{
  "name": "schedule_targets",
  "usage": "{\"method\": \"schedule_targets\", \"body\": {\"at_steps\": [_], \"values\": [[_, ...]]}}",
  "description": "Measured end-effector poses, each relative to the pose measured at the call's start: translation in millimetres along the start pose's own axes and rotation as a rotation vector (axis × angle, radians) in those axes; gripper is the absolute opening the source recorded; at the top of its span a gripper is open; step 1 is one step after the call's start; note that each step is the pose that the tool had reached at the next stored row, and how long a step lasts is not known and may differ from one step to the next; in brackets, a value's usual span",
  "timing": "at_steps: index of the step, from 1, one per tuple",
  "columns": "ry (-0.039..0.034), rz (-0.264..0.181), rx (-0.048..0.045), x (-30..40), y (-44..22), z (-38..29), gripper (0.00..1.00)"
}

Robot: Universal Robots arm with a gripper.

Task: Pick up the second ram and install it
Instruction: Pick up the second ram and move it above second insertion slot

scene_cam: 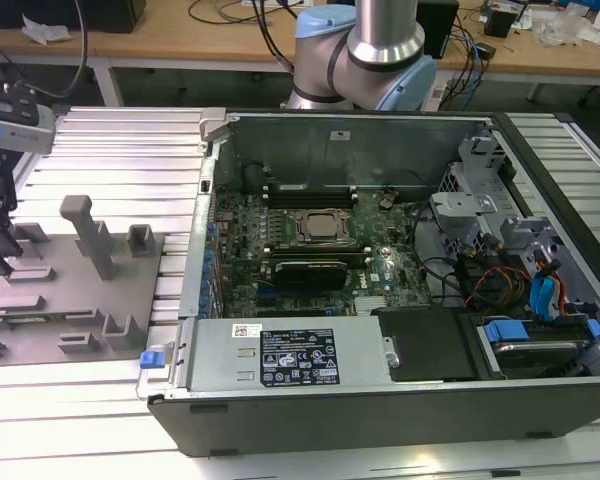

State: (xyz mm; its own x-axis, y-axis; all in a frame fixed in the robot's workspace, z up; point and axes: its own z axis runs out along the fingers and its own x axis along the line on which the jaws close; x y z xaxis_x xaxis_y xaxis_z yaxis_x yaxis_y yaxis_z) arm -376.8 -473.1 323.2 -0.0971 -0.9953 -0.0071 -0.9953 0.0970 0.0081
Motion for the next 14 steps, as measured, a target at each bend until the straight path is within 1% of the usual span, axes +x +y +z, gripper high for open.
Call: {"method": "schedule_targets", "body": {"at_steps": [2,3,4,6,7,10,11,13,14], "values": [[0.0001,-0.002,-0.0001,2.4,-0.1,3.8,0.30],[0.0000,-0.004,0.0000,5.4,-0.5,8.3,0.30],[-0.0001,-0.005,0.0001,7.6,-0.7,11.4,0.30],[0.0000,-0.007,0.0000,10.0,-0.9,14.8,0.30],[0.0001,-0.008,0.0000,12.0,-1.1,17.8,0.30],[0.0001,-0.010,-0.0001,15.2,-1.5,22.6,0.30],[0.0001,-0.013,-0.0002,18.5,-1.8,26.6,0.30],[0.0001,-0.015,-0.0001,22.4,-2.2,33.3,0.30],[0.0003,-0.015,-0.0002,23.2,-2.3,35.8,0.30]]}}
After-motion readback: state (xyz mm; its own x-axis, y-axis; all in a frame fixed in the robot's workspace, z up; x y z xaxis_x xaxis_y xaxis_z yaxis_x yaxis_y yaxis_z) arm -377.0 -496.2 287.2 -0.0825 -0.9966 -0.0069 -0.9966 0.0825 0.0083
